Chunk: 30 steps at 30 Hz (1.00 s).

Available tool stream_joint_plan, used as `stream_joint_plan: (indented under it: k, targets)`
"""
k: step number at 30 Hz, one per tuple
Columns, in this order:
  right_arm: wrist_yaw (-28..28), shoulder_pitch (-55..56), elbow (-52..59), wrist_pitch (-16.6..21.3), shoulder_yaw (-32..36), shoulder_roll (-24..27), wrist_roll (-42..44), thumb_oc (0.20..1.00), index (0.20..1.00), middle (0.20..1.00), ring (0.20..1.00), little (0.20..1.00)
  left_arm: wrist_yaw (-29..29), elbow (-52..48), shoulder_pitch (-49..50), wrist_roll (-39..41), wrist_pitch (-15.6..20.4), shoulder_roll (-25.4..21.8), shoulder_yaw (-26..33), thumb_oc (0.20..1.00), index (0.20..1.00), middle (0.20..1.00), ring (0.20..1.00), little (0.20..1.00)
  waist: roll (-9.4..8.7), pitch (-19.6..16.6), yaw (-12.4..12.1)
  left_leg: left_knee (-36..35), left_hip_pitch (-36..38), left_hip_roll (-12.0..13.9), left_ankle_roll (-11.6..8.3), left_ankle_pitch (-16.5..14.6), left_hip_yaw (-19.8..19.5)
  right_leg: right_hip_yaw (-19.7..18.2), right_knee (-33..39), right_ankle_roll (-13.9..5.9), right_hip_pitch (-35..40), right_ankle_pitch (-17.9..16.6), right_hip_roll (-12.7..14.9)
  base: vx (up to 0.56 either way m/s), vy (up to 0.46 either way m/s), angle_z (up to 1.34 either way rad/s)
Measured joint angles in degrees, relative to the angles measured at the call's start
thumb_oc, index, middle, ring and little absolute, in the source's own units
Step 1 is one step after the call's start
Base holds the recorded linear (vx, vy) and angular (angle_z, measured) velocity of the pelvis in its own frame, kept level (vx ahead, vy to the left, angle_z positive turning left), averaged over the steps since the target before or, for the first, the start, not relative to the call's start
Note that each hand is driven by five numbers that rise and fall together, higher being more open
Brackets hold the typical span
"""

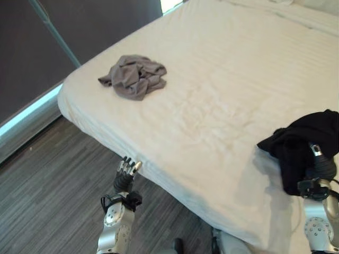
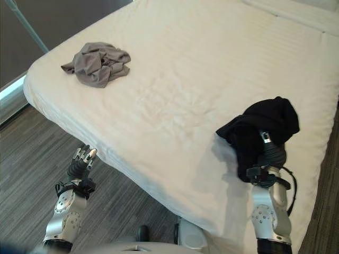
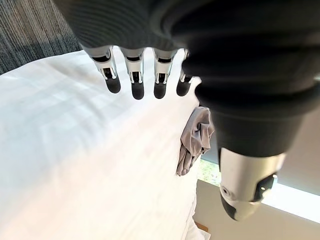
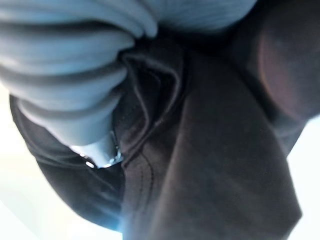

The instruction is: Pick up bed clothes into laundry basket.

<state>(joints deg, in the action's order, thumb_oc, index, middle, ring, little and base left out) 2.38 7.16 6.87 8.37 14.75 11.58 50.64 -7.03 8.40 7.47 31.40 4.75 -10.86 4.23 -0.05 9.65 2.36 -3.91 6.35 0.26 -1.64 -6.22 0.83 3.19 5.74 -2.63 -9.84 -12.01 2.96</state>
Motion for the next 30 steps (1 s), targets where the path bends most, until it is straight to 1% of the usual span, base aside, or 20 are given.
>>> stream_joint_plan:
  k: [2, 4, 6, 9, 15, 18, 19, 20, 21, 22, 23, 24, 25, 26, 27, 28, 29, 30]
  targets:
    - [0.0, 0.5, -1.5, 0.6, -1.5, -5.0, 2.3, 0.200, 0.200, 0.200, 0.200, 0.200, 0.0, 0.0, 1.4, 0.0, 0.0, 0.1, 0.0, 1.000, 1.000, 1.000, 1.000, 1.000, -0.15, -1.4, -0.1, 0.0, 0.0, -0.3, 0.10, 0.0, 0.0, 0.0, 0.0, -0.05, 0.0, 0.0, 0.2, 0.01, 0.058, 0.05]
    - [0.1, 0.9, -4.9, 1.9, -2.3, -8.1, 6.3, 0.200, 0.200, 0.200, 0.200, 0.200, 0.0, 0.1, 3.1, 0.0, -0.2, 0.5, 0.1, 1.000, 1.000, 1.000, 1.000, 1.000, -0.23, -3.0, -0.2, 0.0, 0.0, -0.6, 0.41, 0.3, 0.0, -0.1, 0.1, -0.22, -0.1, 0.0, 0.7, -0.01, 0.052, 0.02]
    - [0.4, 0.9, -8.2, 2.5, -4.5, -8.3, 10.2, 0.200, 0.200, 0.200, 0.200, 0.200, -0.3, 0.7, 3.7, 0.0, -0.3, 0.6, 0.0, 1.000, 1.000, 1.000, 1.000, 1.000, -0.37, -3.6, -0.7, 0.0, 0.2, -1.0, 0.67, 0.4, 0.2, -0.4, 0.0, -0.38, 0.0, -0.1, 1.1, 0.03, 0.058, -0.02]
    - [0.9, 0.9, -8.6, 2.4, -6.8, -7.7, 10.8, 0.200, 0.200, 0.200, 0.200, 0.200, -0.9, 1.4, 3.9, 0.0, -0.3, 0.6, 0.1, 1.000, 1.000, 1.000, 1.000, 1.000, -0.63, -3.9, -1.1, -0.1, 0.8, -1.3, 0.81, 0.5, 0.3, -0.6, 0.0, -0.90, 0.3, -0.4, 1.4, 0.00, 0.038, -0.02]
    - [0.8, 0.2, -8.3, 2.4, -6.2, -5.7, 10.7, 0.200, 0.200, 0.200, 0.200, 0.200, -1.3, 1.4, 4.0, -0.1, -0.3, 0.5, 0.2, 1.000, 1.000, 1.000, 1.000, 1.000, -1.39, -4.5, -1.0, -0.1, 1.1, -1.5, 0.88, 0.5, 0.9, -1.0, 0.0, -0.79, 0.7, -0.3, 1.3, -0.03, 0.041, -0.04]
    - [0.8, 0.5, -8.3, 2.5, -6.1, -5.7, 10.6, 0.200, 0.200, 0.200, 0.200, 0.200, -1.3, 1.4, 3.8, -0.1, -0.2, 0.3, 0.1, 1.000, 1.000, 1.000, 1.000, 1.000, -2.01, -4.6, -0.9, 0.0, 0.8, -2.2, 0.93, 0.5, 2.1, -2.4, 0.0, -1.05, -0.2, -0.5, 1.3, -0.12, 0.079, -0.21]
    - [0.8, 0.9, -8.3, 2.5, -6.0, -5.7, 10.6, 0.200, 0.200, 0.200, 0.200, 0.200, -1.3, 1.4, 3.6, -0.1, -0.2, -0.1, -0.3, 1.000, 1.000, 1.000, 1.000, 1.000, -2.27, -4.6, -0.7, 0.1, 0.8, -2.6, 0.99, 0.6, 2.3, -2.4, 0.0, -1.48, -0.6, -0.8, 1.2, -0.16, 0.069, -0.27]
    - [0.8, 1.4, -8.8, 2.5, -6.1, -5.8, 10.6, 0.200, 0.200, 0.200, 0.200, 0.200, -1.2, 1.4, 3.5, -0.2, -0.1, -1.1, -1.1, 1.000, 1.000, 1.000, 1.000, 1.000, -2.62, -4.3, -1.1, -0.1, 0.5, -2.5, 1.24, 0.7, 3.6, -3.2, 0.1, -1.98, -1.5, -0.9, 1.5, -0.17, 0.075, -0.35]
    - [0.8, 1.3, -9.4, 2.5, -6.1, -5.8, 10.6, 0.200, 0.200, 0.200, 0.200, 0.200, -1.2, 1.4, 3.7, -0.2, -0.2, -1.1, -1.1, 1.000, 1.000, 1.000, 1.000, 1.000, -2.44, -4.2, -1.0, -0.1, 0.3, -2.3, 1.36, 0.8, 4.5, -3.1, 0.2, -3.01, -1.8, 0.1, 1.6, -0.17, 0.073, -0.46]
    - [0.7, 1.8, -10.0, 2.5, -5.7, -5.9, 10.6, 0.200, 0.200, 0.200, 0.200, 0.200, -1.2, 1.4, 3.4, -0.2, -0.2, -1.0, -1.3, 1.000, 1.000, 1.000, 1.000, 1.000, -2.32, -4.0, -0.5, 0.2, -0.2, -2.5, 1.38, 0.8, 5.1, -2.8, -0.1, -4.65, -2.2, 1.6, 1.6, -0.17, 0.074, -0.19]
    - [0.7, 2.0, -10.4, 2.7, -4.0, -6.4, 10.5, 0.200, 0.200, 0.200, 0.200, 0.200, -1.0, 1.5, 1.5, -0.3, -0.1, -1.5, -3.0, 1.000, 1.000, 1.000, 1.000, 1.000, -0.53, -2.7, -0.5, 1.5, -2.1, -0.7, 2.47, 0.8, 5.0, -1.5, -3.3, -6.44, -3.8, 3.7, 1.2, -0.11, 0.048, -0.03]
    - [0.8, 2.0, -11.7, 2.8, -3.2, -6.3, 10.5, 0.200, 0.200, 0.200, 0.200, 0.200, -0.4, 1.5, 0.3, -0.4, 0.0, -1.5, -3.8, 1.000, 1.000, 1.000, 1.000, 1.000, 0.63, -2.1, 0.0, 1.6, -2.6, 0.7, 2.48, 1.0, 5.3, 0.1, -11.4, -5.85, -6.1, 5.0, 0.6, -0.20, 0.065, 0.03]
    - [1.0, 2.3, -12.3, 2.8, -2.9, -6.4, 10.5, 0.200, 0.200, 0.200, 0.200, 0.200, -0.3, 1.6, -0.3, -0.7, 0.1, -1.5, -4.2, 1.000, 1.000, 1.000, 1.000, 1.000, 1.57, -1.5, 0.0, 2.0, -2.8, 1.9, 2.48, 1.0, 5.7, 2.2, -21.6, -5.22, -7.5, 9.0, 0.8, -0.13, 0.027, -0.14]
    - [0.9, 2.4, -12.1, 2.8, -2.9, -6.4, 10.5, 0.200, 0.200, 0.200, 0.200, 0.200, -0.3, 1.7, -0.4, -0.7, 0.1, -1.6, -4.2, 1.000, 1.000, 1.000, 1.000, 1.000, 1.50, -1.6, 0.0, 2.1, -2.7, 1.9, 2.35, 1.0, 6.3, 3.3, -23.7, -5.01, -6.9, 11.1, 1.2, -0.13, 0.027, -0.51]
    - [0.9, 2.3, -11.9, 2.8, -3.0, -6.3, 10.5, 0.200, 0.200, 0.200, 0.200, 0.200, -0.3, 1.9, -0.4, -0.7, 0.1, -1.6, -3.7, 1.000, 1.000, 1.000, 1.000, 1.000, 0.88, -1.6, -1.0, 2.0, -2.0, 1.6, 2.27, 1.0, 8.3, 5.8, -23.2, -3.39, -5.5, 13.1, 2.0, -0.05, -0.002, -0.69]
    - [0.9, 1.9, -11.9, 2.8, -3.6, -6.1, 10.5, 0.200, 0.200, 0.200, 0.200, 0.200, -0.4, 2.3, -0.3, -0.7, 0.1, -1.6, -3.1, 1.000, 1.000, 1.000, 1.000, 1.000, 0.65, -1.5, -1.2, 2.1, -1.7, 1.4, 2.16, 0.9, 9.6, 5.8, -20.6, -0.63, -4.5, 12.5, 1.8, -0.05, -0.046, -0.82]
    - [0.9, 1.1, -11.8, 2.8, -4.2, -5.3, 10.5, 0.200, 0.200, 0.200, 0.200, 0.200, -0.4, 3.1, -0.4, -0.6, 0.1, -1.5, -3.1, 1.000, 1.000, 1.000, 1.000, 1.000, 0.88, -1.5, -0.9, 2.2, -1.8, 1.4, 2.10, 0.9, 10.2, 5.4, -16.4, 0.95, -2.8, 11.6, 0.5, -0.05, -0.045, -0.61]
    - [1.1, 0.6, -11.9, 2.8, -4.3, -4.9, 10.4, 0.200, 0.200, 0.200, 0.200, 0.200, -0.3, 3.2, -0.6, -0.6, 0.1, -1.3, -2.9, 1.000, 1.000, 1.000, 1.000, 1.000, 1.09, -1.6, -1.1, 2.2, -1.9, 1.6, 2.09, 0.9, 11.3, 4.8, -13.9, 1.48, -2.1, 10.3, -0.3, -0.05, -0.058, -0.52]
